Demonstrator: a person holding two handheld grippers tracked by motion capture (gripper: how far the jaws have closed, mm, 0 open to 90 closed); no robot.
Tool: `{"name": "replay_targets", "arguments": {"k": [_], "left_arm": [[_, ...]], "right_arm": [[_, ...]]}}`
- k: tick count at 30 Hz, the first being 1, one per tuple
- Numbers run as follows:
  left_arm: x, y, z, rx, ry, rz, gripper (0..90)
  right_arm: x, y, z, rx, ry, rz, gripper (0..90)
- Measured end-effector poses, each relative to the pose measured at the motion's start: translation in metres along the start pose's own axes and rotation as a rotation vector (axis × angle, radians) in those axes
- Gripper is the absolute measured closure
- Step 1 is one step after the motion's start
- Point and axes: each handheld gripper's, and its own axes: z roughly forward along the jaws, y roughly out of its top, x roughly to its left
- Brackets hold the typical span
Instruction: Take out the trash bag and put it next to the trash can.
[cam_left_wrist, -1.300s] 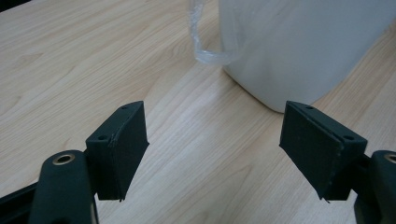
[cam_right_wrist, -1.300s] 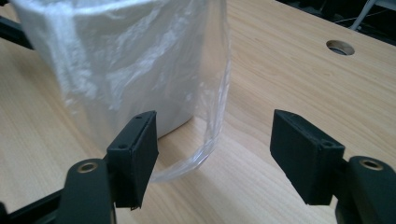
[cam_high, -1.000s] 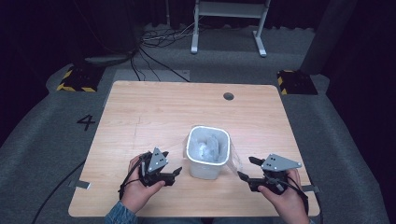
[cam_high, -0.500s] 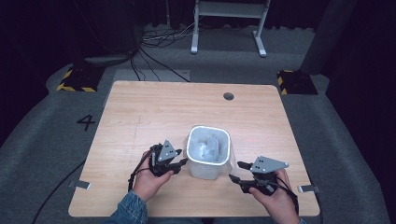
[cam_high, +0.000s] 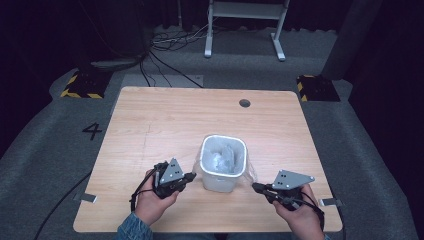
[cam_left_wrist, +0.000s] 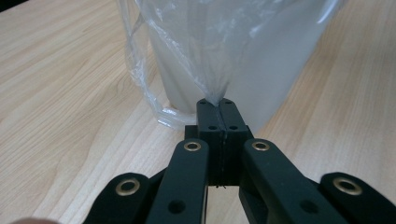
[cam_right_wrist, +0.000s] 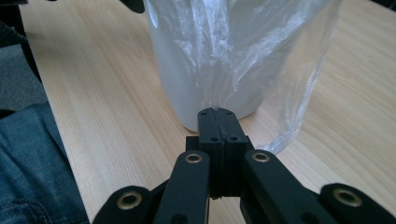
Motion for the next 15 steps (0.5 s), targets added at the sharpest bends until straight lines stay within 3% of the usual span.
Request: {"name": "replay_targets", "arguments": {"k": [2, 4, 15], "left_arm": [[-0.003, 0.0, -0.007, -0.003, 0.008, 0.006, 89.6], [-0.006, 0.001, -0.015, -0.002, 0.043, 0.018, 89.6], [0.002, 0.03, -0.05, -0.13, 0.1, 0.029, 89.6]], "right_arm": [[-0.001, 0.002, -0.008, -0.012, -0.014, 0.003, 90.0], [-0.002, 0.004, -0.015, -0.028, -0.026, 0.003, 90.0], [-0.008, 0.027, -0.038, -0.127, -0.063, -0.038, 90.0]]}}
